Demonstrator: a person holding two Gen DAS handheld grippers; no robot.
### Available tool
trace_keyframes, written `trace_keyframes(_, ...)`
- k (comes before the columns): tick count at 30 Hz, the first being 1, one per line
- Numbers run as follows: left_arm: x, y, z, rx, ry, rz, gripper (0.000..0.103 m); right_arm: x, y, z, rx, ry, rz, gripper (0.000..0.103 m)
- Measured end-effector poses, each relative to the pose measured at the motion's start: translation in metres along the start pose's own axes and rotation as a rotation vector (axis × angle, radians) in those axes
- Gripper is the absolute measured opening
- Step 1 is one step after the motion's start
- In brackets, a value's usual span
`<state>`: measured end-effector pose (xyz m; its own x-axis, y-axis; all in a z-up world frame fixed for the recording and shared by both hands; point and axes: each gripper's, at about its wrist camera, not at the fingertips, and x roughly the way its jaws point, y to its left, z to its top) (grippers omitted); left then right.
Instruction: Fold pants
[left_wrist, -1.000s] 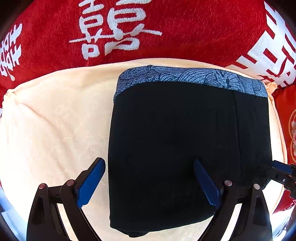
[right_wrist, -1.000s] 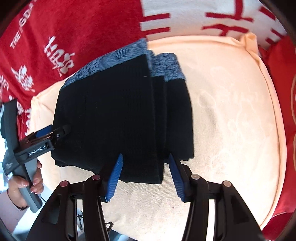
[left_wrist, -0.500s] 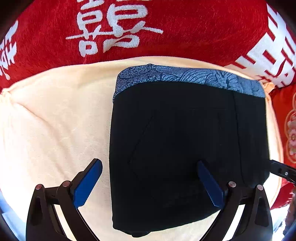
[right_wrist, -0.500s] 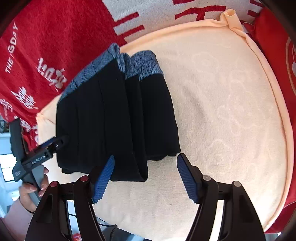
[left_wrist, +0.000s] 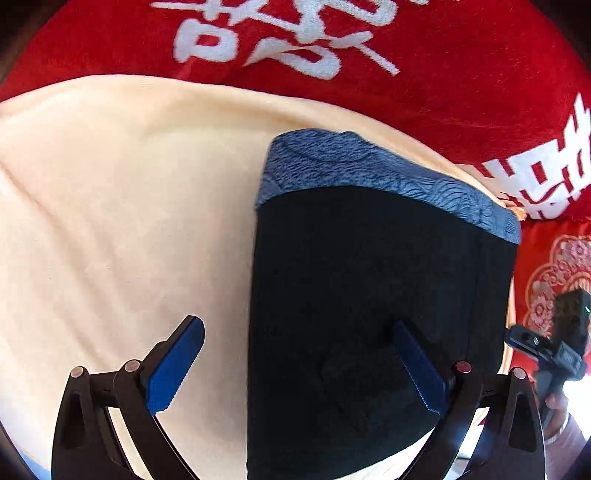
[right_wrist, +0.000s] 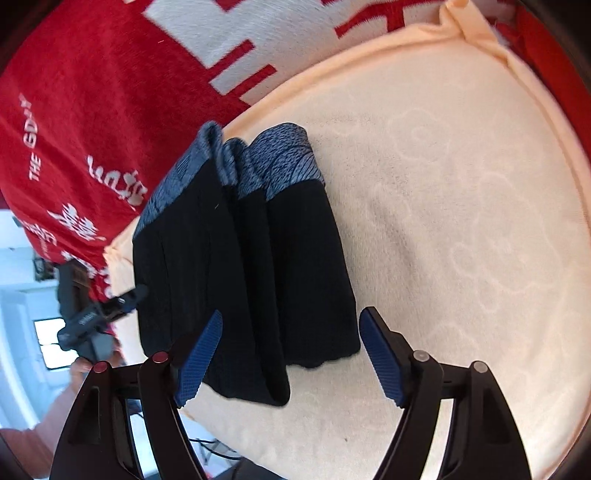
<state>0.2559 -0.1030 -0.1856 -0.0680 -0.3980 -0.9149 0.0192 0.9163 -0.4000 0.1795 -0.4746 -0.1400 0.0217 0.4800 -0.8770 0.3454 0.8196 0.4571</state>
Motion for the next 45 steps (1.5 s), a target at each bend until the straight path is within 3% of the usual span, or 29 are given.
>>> trace_keyframes(3, -0.002, 0.003, 0.007, 0.025, -0.010, -0.053, 0.102, 0.006, -0.005, 0.011, -0.029, 0.010, 0.060, 0.080)
trace_keyframes(7, 0.011, 0.006, 0.015, 0.083, 0.041, -0.161, 0.102, 0.021, -0.013, 0.023, -0.077, 0.067, 0.178, 0.083)
trace_keyframes(12, 0.023, -0.002, 0.019, 0.160, 0.048, -0.176, 0.102, 0.043, -0.006, 0.036, -0.162, 0.124, 0.259, 0.084)
trace_keyframes(16, 0.017, -0.002, 0.014, 0.128, 0.019, -0.163, 0.102, 0.045, -0.010, 0.044, -0.091, 0.131, 0.270, 0.083)
trace_keyframes(18, 0.018, -0.005, 0.012, 0.103, -0.002, -0.148, 0.100, 0.044, -0.013, 0.045, -0.050, 0.137, 0.237, 0.077)
trace_keyframes(20, 0.013, -0.005, 0.007, 0.079, -0.020, -0.165, 0.086, 0.043, -0.005, 0.044, -0.070, 0.139, 0.177, 0.068)
trace_keyframes(21, 0.009, -0.007, 0.003, 0.075, -0.035, -0.162, 0.083, 0.044, 0.000, 0.044, -0.079, 0.139, 0.168, 0.064)
trace_keyframes(23, 0.001, -0.011, -0.001, 0.086, -0.060, -0.144, 0.073, 0.037, -0.002, 0.041, -0.076, 0.131, 0.179, 0.053)
trace_keyframes(27, -0.016, -0.023, -0.007, 0.074, -0.088, -0.144, 0.062, 0.020, -0.005, 0.036, -0.048, 0.110, 0.263, 0.042)
trace_keyframes(36, -0.051, -0.030, -0.056, 0.085, -0.081, -0.146, 0.062, -0.001, 0.020, -0.017, -0.072, 0.118, 0.303, 0.041)
trace_keyframes(40, -0.071, -0.016, -0.081, 0.078, -0.076, -0.148, 0.062, -0.005, 0.024, -0.055, -0.032, 0.098, 0.349, 0.041)
trace_keyframes(45, -0.084, 0.009, -0.112, 0.093, -0.077, -0.107, 0.062, 0.010, 0.038, -0.091, -0.017, 0.099, 0.340, 0.041)
